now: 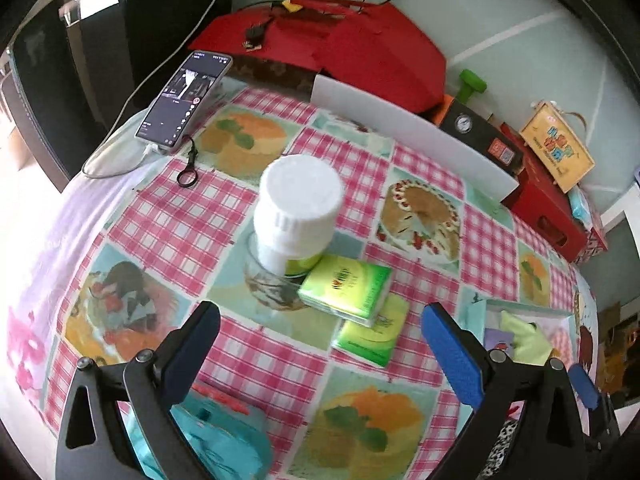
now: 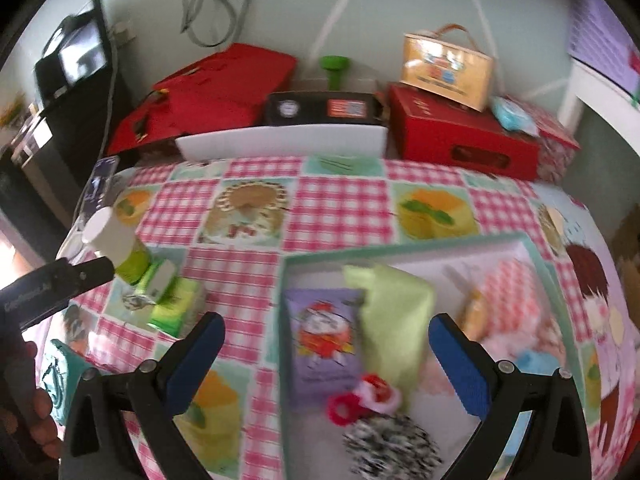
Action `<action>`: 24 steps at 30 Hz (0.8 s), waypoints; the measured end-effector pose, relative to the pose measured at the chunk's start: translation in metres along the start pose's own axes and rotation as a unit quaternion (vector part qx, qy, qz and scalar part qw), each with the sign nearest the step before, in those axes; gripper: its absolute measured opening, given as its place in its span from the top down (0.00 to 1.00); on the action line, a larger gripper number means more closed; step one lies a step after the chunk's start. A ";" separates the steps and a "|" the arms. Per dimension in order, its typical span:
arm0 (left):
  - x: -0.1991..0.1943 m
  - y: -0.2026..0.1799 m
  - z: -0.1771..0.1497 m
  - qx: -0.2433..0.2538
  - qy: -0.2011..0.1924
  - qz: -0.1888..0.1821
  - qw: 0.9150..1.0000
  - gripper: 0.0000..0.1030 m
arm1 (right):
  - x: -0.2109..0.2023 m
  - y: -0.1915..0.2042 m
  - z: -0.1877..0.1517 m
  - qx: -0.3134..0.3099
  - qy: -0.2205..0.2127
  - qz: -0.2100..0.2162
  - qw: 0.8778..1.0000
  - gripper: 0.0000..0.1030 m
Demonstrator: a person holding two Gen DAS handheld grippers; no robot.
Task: Organize soft objects
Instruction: 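Move both open grippers back from the tray toward the green tissue packets, then lower left gripper to one green tissue packet while right gripper approaches the other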
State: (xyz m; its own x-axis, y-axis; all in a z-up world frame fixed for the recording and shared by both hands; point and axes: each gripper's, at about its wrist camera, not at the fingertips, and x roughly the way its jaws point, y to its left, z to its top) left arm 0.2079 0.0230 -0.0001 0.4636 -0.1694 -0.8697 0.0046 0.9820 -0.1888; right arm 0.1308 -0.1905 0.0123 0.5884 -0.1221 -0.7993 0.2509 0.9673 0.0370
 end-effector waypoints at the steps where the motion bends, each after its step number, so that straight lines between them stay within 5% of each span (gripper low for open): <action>1: 0.000 0.003 0.003 -0.002 0.003 -0.004 1.000 0.03 | 0.002 0.005 0.002 -0.004 0.000 0.005 1.000 0.00; 24: 0.039 0.023 0.012 -0.056 0.060 -0.041 0.996 0.03 | 0.079 0.100 -0.006 -0.120 0.069 0.068 0.988 0.00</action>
State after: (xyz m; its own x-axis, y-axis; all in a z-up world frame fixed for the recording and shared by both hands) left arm 0.2369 0.0402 -0.0332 0.3561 -0.2647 -0.8962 -0.0633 0.9500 -0.3058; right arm 0.1979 -0.1025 -0.0506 0.4903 0.0286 -0.8711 -0.0231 0.9995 0.0198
